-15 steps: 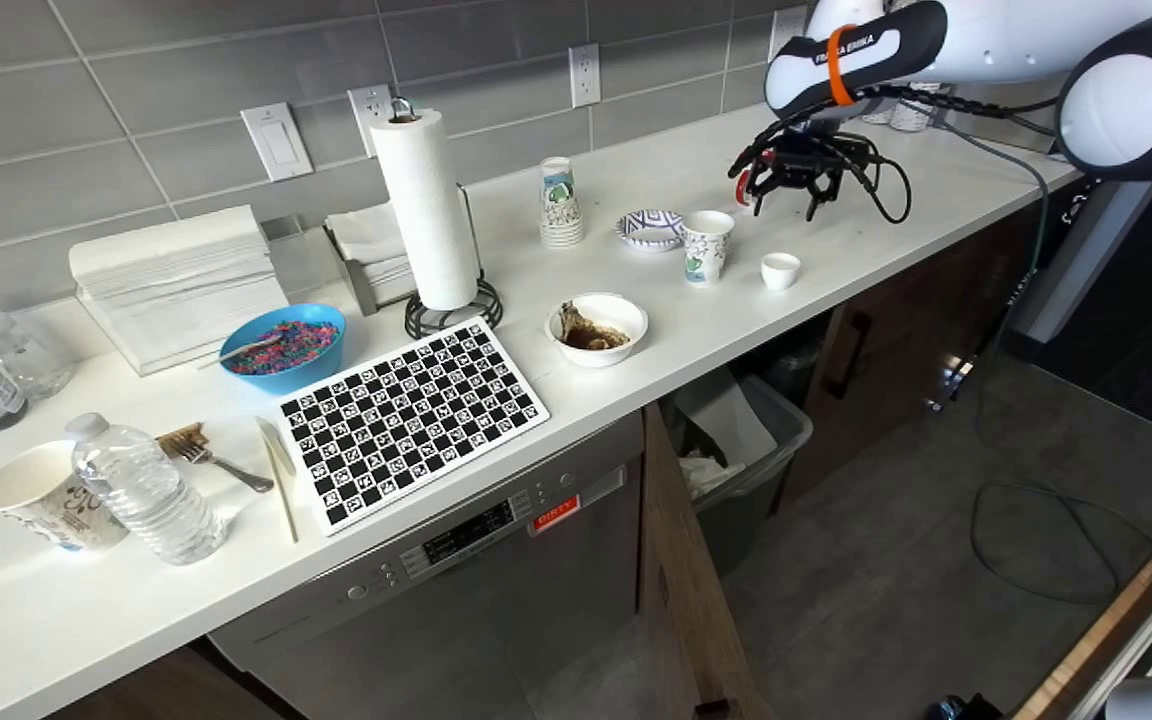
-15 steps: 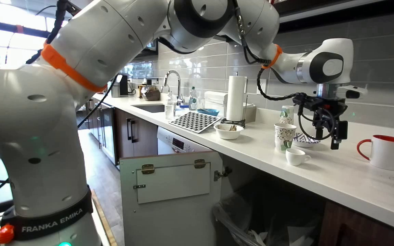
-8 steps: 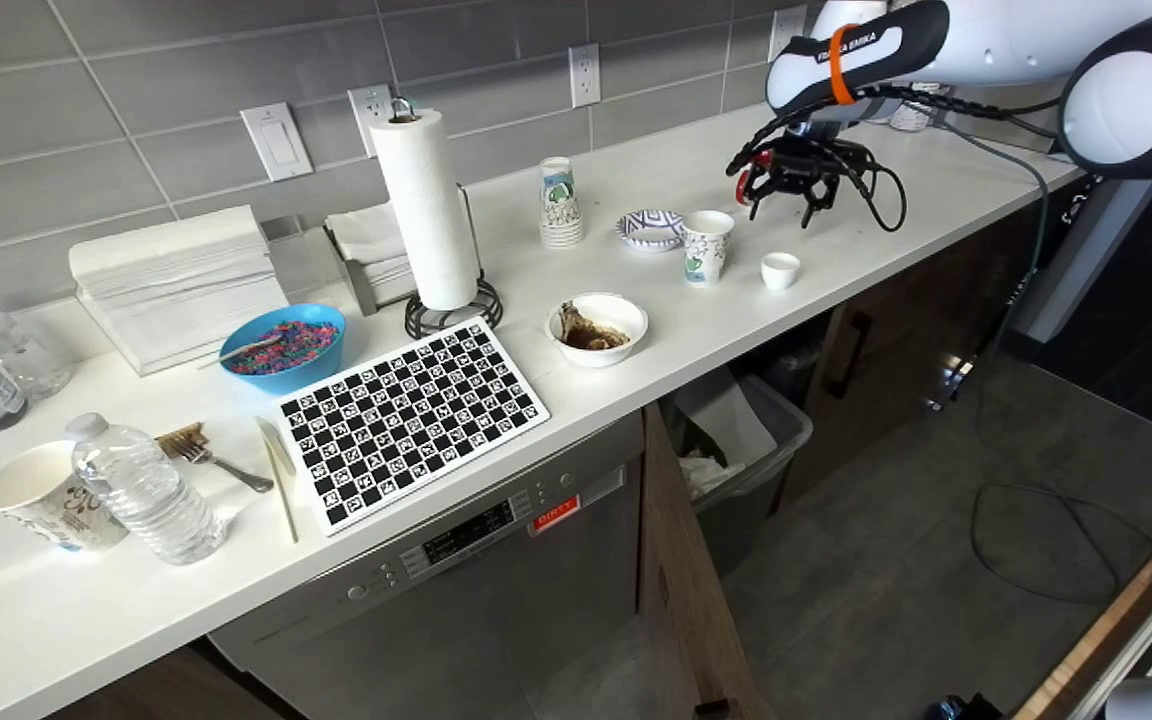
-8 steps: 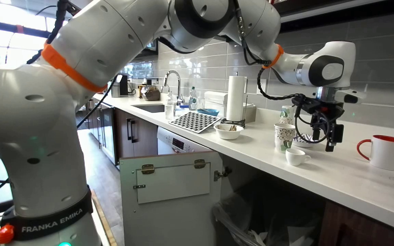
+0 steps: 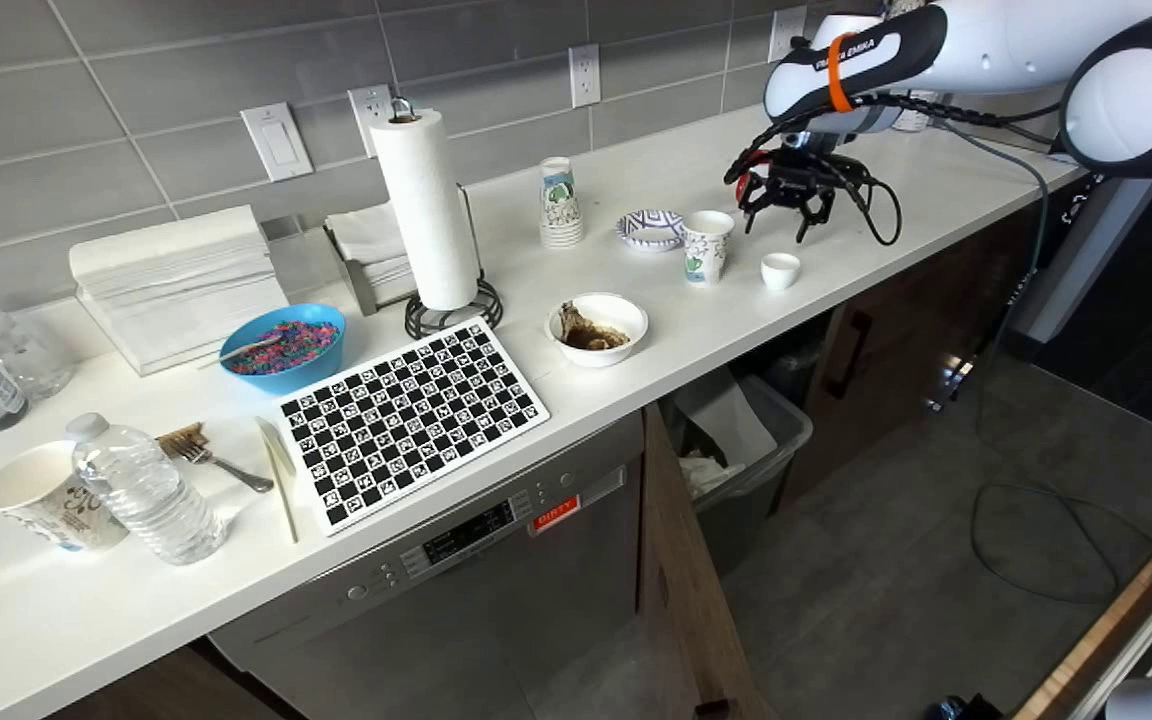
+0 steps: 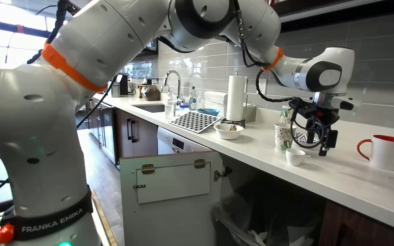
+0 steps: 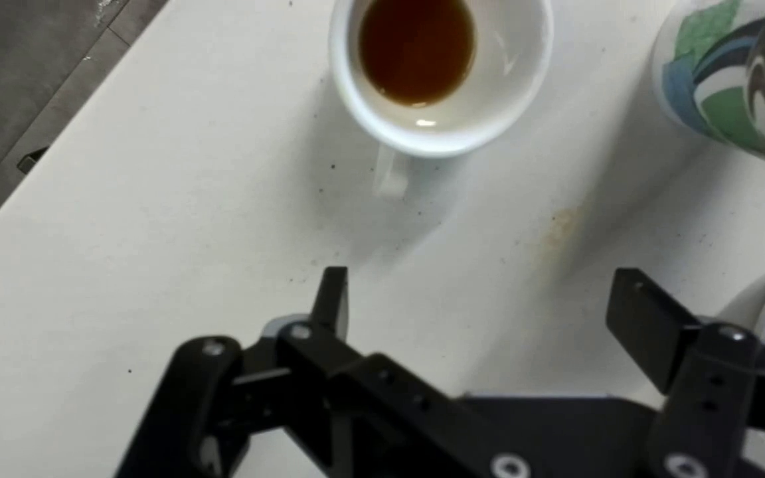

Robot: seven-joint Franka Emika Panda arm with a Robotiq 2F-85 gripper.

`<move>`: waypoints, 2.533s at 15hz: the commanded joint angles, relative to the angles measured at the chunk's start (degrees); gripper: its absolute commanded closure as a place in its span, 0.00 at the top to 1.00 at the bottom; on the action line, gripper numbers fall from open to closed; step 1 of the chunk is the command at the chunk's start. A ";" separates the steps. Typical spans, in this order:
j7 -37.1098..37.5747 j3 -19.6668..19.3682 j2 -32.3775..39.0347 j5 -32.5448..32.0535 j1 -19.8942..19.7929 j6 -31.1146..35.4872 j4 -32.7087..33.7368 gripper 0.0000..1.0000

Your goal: Pour the contents in the white mug into the coffee cup.

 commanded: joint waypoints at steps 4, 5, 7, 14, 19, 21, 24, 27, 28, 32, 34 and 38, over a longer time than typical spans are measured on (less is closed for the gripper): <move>-1.49 0.07 -0.68 0.73 0.09 1.84 -3.85 0.93; -1.44 0.04 -0.67 0.76 0.08 1.92 -4.11 0.90; -1.41 -0.04 -0.62 0.71 0.09 1.89 -4.31 0.86; -1.32 -0.38 -0.48 0.34 0.14 1.25 -4.63 0.69; -1.03 -0.80 -0.42 0.02 0.19 0.99 -4.58 0.60; -0.92 -1.00 -0.34 -0.09 0.19 0.83 -4.43 0.57; -0.66 -1.20 -0.37 -0.23 0.24 -0.13 -4.00 0.55; -0.28 -1.29 -0.44 -0.31 0.38 -0.78 -3.79 0.58; -0.28 -1.26 -0.47 -0.31 0.40 -0.94 -3.78 0.57; -0.02 -1.24 -0.71 -0.26 0.60 -1.16 -3.95 0.56; 0.08 -1.21 -0.75 -0.29 0.76 -1.20 -3.91 0.54; 0.25 -1.28 -1.14 -0.41 1.09 -1.41 -4.19 0.56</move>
